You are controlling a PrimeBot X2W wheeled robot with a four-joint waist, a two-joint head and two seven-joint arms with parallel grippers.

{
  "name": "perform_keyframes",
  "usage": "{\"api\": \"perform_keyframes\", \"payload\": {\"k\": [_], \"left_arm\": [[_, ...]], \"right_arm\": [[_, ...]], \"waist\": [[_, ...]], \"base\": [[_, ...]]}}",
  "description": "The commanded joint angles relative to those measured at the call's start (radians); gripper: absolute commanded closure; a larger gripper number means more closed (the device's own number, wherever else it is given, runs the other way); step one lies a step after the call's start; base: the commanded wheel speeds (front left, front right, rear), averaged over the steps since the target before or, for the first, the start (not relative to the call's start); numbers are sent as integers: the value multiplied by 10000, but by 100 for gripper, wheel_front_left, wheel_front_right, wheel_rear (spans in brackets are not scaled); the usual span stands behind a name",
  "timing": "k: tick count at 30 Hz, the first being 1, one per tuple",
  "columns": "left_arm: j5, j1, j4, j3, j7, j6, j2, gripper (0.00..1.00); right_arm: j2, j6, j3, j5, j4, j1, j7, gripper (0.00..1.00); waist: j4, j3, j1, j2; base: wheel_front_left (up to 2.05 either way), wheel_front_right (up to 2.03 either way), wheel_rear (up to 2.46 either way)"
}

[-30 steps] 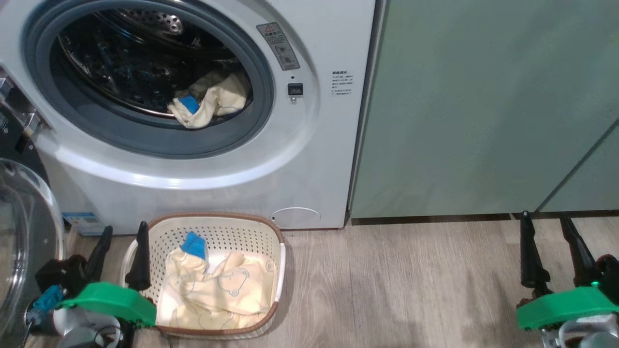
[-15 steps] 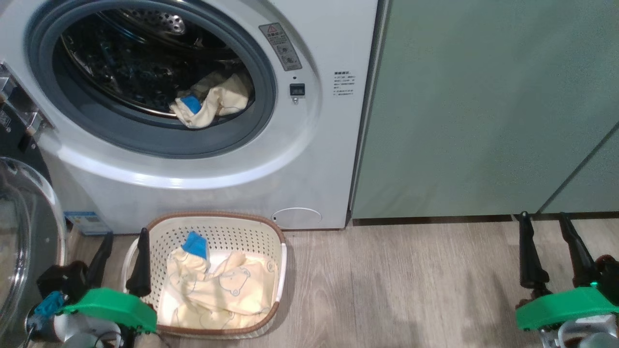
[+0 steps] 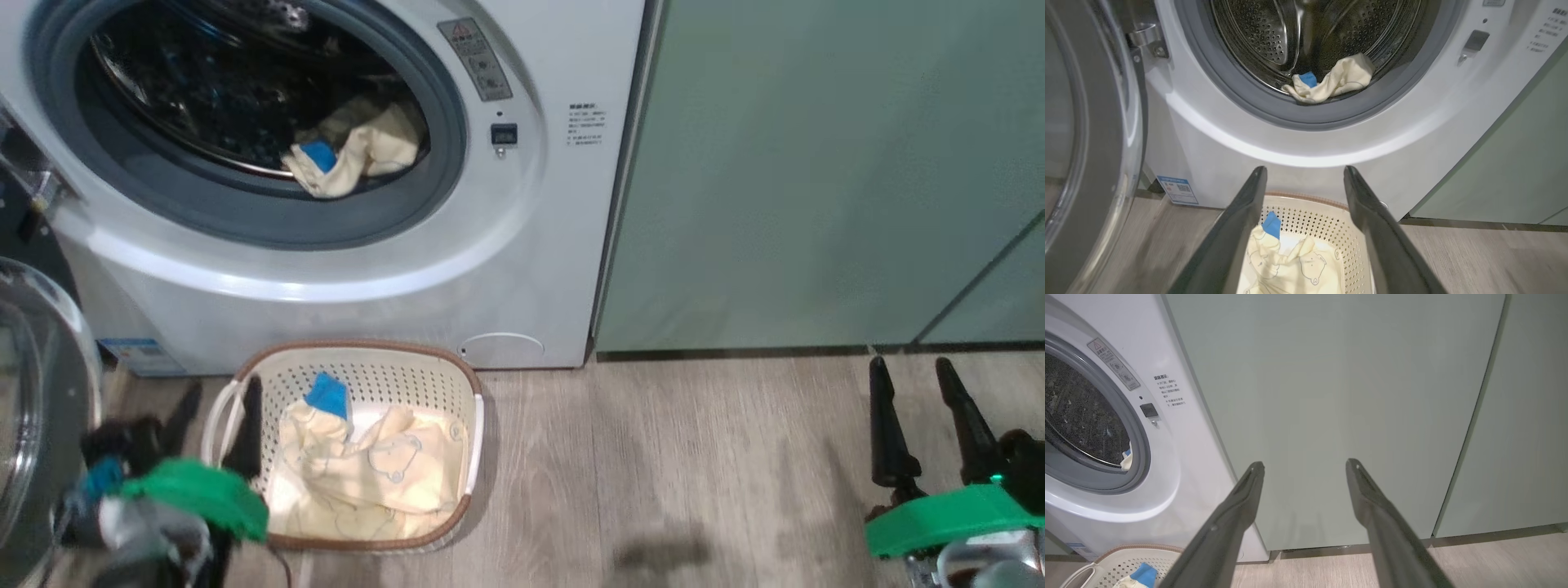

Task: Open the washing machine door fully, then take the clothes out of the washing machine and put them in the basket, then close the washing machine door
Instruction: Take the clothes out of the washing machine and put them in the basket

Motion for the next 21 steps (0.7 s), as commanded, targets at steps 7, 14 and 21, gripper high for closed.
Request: {"api": "perform_keyframes", "payload": {"k": [7,14,21], "left_arm": [[94,-2848,443,-281,1801,6,1289,0],[-139,-4758,757,-1108,3632,-3,2092,0],[-791,-6898,1202,-2097,4980,-6,2900,0]], "right_arm": [[-120,2,246,32,-375,-704,-67,0],[-40,2,262,102,-411,-1132,-67,0],[61,2,369,187,-438,-1685,-67,0]], "waist": [[-228,1084,0,-1],[-412,1960,0,-1],[-691,2911,0,-1]], "base": [[0,0,0],[0,0,0],[0,0,0]]}}
